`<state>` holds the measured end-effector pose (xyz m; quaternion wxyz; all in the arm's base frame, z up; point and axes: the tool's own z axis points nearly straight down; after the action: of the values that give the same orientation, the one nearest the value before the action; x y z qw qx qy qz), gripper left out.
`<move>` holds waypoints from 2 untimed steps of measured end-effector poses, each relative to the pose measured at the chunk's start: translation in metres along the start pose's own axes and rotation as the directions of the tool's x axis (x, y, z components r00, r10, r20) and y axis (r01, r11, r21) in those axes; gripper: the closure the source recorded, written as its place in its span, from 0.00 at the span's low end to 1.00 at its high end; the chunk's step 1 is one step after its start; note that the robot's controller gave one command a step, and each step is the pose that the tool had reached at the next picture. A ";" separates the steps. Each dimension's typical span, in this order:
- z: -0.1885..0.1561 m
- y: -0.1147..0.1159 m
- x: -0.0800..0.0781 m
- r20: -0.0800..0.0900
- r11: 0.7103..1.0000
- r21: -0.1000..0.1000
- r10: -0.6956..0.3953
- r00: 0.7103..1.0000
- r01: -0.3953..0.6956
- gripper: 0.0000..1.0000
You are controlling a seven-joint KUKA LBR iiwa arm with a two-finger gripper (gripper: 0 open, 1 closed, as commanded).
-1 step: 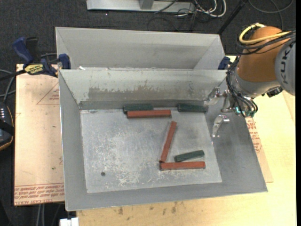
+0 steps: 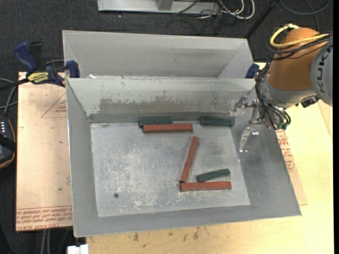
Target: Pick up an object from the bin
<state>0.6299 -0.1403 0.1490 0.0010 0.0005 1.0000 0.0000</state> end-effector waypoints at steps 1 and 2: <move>0.046 0.038 0.048 0.002 0.997 0.000 -0.073 0.997 0.073 0.00; 0.072 0.036 0.025 0.018 1.000 -0.001 0.031 0.999 -0.031 1.00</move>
Offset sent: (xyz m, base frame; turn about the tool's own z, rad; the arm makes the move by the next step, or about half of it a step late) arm -0.0311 0.0347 -0.0790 0.0325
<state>0.6054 -0.1043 0.0771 0.0101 0.0160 0.9998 0.0003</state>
